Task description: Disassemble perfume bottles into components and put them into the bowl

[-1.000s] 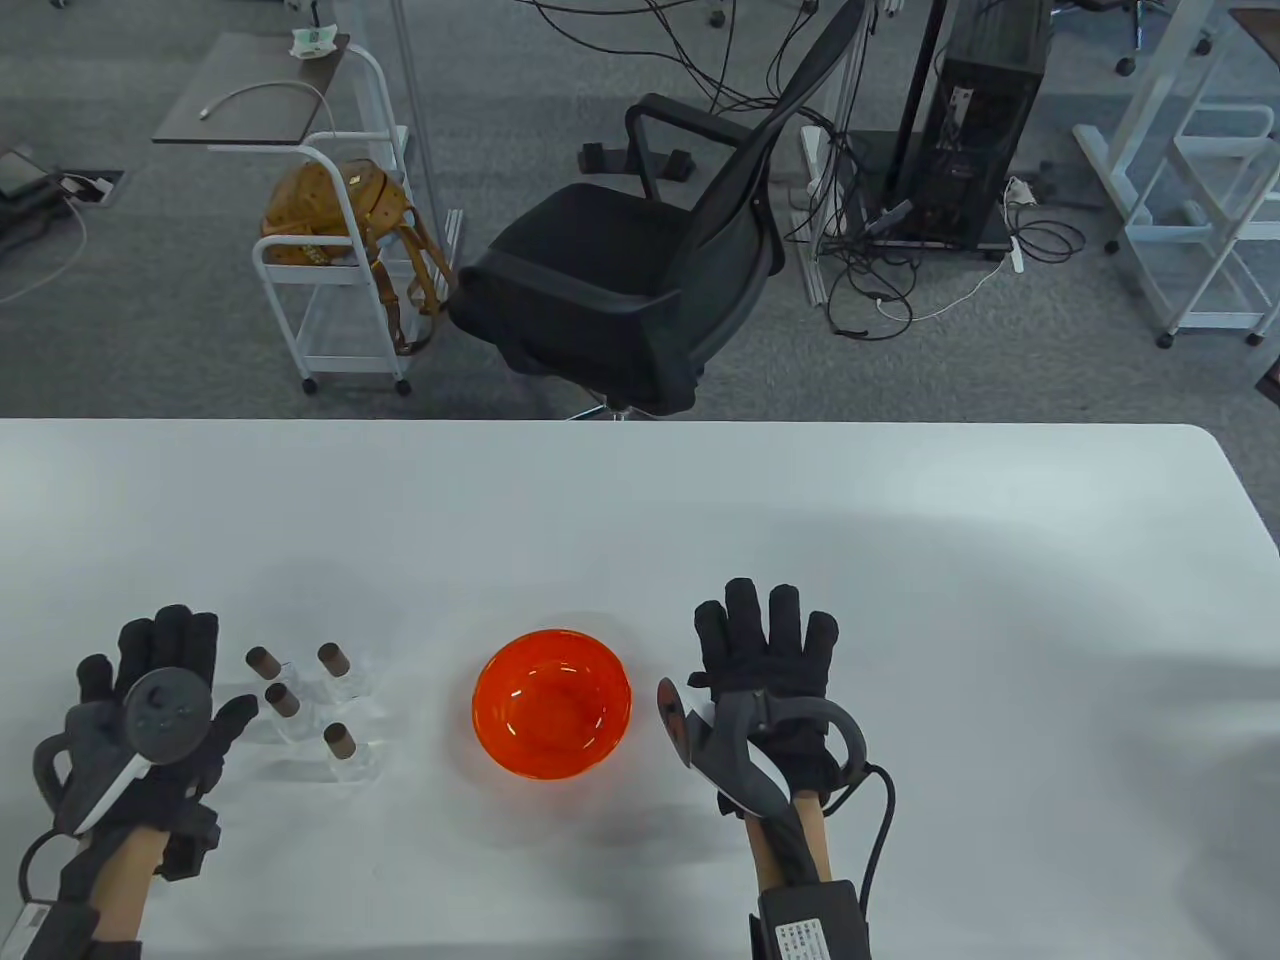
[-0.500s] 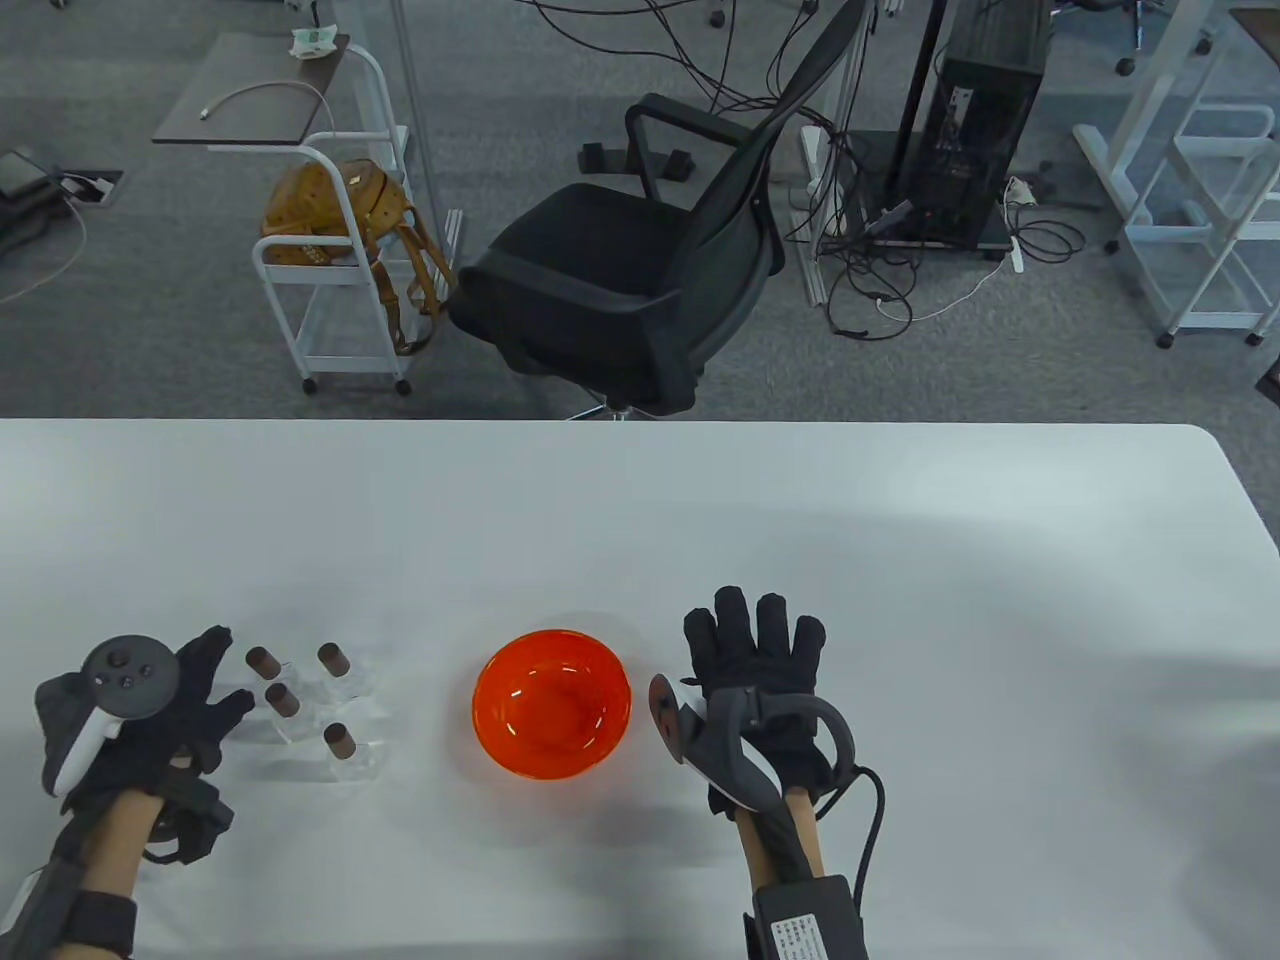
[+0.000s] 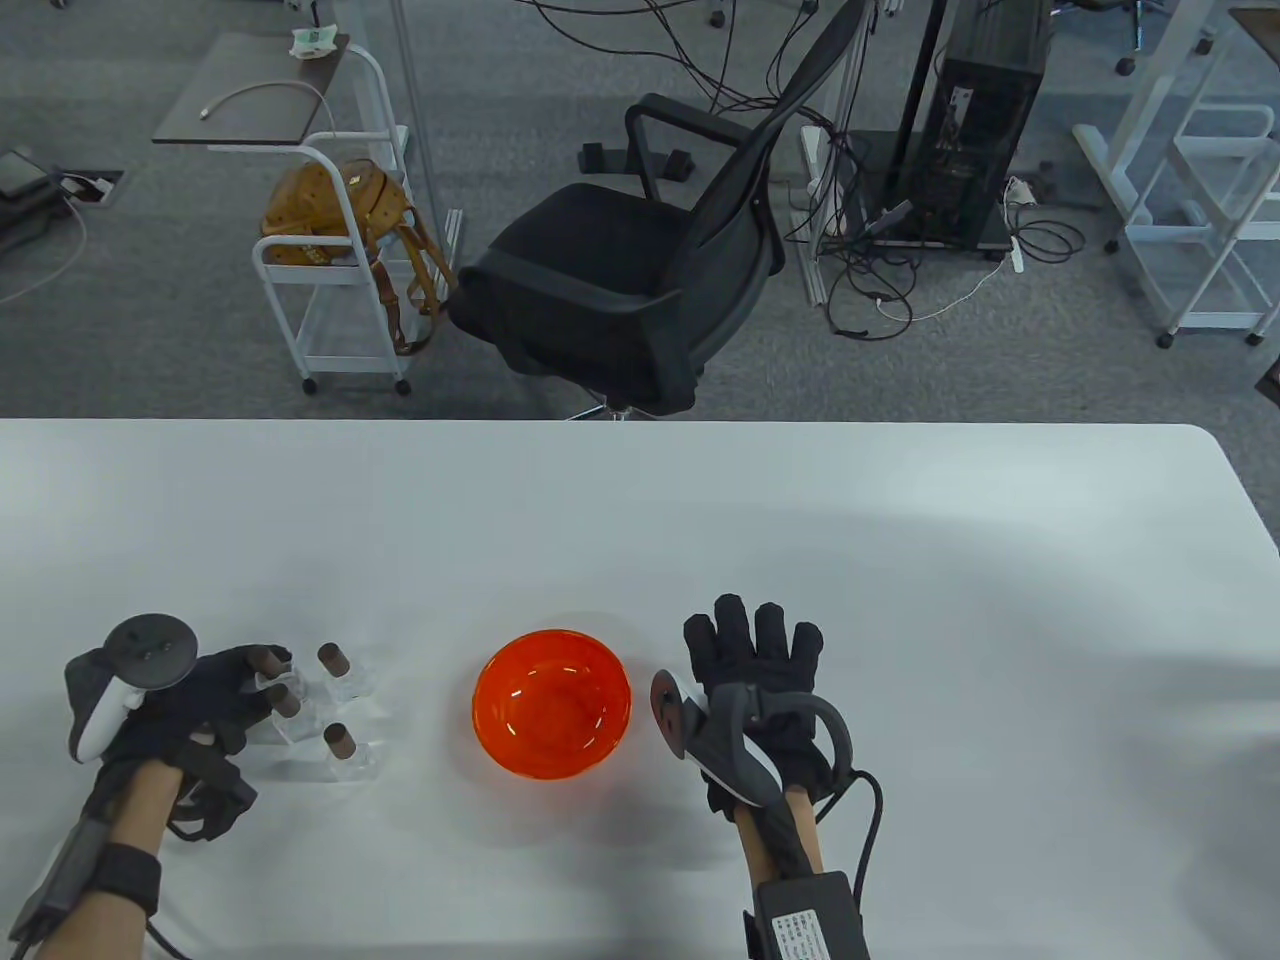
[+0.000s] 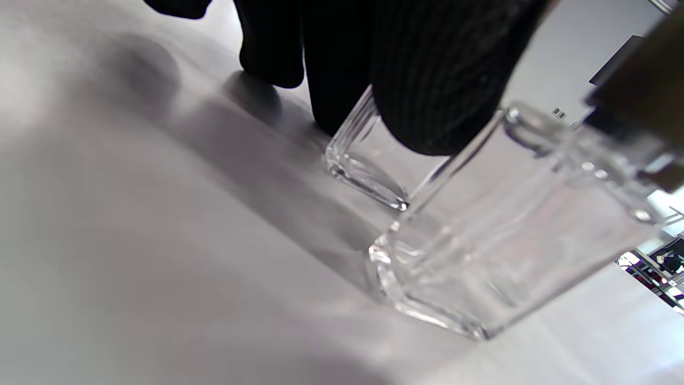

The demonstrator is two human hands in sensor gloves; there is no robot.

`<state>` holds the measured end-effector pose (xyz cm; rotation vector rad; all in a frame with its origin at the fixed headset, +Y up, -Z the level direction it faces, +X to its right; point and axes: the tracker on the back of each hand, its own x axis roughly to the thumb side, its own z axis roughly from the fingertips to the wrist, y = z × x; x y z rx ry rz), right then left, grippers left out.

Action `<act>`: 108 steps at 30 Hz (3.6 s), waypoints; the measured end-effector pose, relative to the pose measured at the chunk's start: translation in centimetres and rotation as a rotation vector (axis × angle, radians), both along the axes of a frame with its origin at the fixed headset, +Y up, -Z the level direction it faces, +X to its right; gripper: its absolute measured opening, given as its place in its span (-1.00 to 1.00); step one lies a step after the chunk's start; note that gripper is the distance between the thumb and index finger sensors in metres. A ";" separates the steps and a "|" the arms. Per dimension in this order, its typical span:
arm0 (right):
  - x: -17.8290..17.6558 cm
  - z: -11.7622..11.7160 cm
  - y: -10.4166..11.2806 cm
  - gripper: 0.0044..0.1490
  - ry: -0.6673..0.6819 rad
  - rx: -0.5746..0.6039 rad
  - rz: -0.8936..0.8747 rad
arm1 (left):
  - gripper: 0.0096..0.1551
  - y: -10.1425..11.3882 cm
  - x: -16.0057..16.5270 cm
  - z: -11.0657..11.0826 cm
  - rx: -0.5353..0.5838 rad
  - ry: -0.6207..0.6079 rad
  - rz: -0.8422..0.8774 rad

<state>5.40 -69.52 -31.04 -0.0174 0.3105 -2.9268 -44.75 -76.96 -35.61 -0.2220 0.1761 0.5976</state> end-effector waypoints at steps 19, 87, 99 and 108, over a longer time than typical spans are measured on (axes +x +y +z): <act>-0.9 0.3 0.4 -0.11 0.041 -0.017 -0.026 | -0.37 16.2 11.2 3.9 0.467 -0.294 0.153; -9.2 1.6 3.0 -0.21 0.344 -0.130 -0.722 | -0.38 7.8 19.8 6.8 0.354 -0.383 -0.060; -11.3 2.4 2.3 -0.45 0.364 -0.089 -0.624 | -0.39 7.8 20.7 7.2 0.398 -0.412 -0.081; -11.4 2.6 2.2 -0.37 0.371 -0.049 -0.634 | -0.39 8.2 20.3 7.6 0.438 -0.405 -0.065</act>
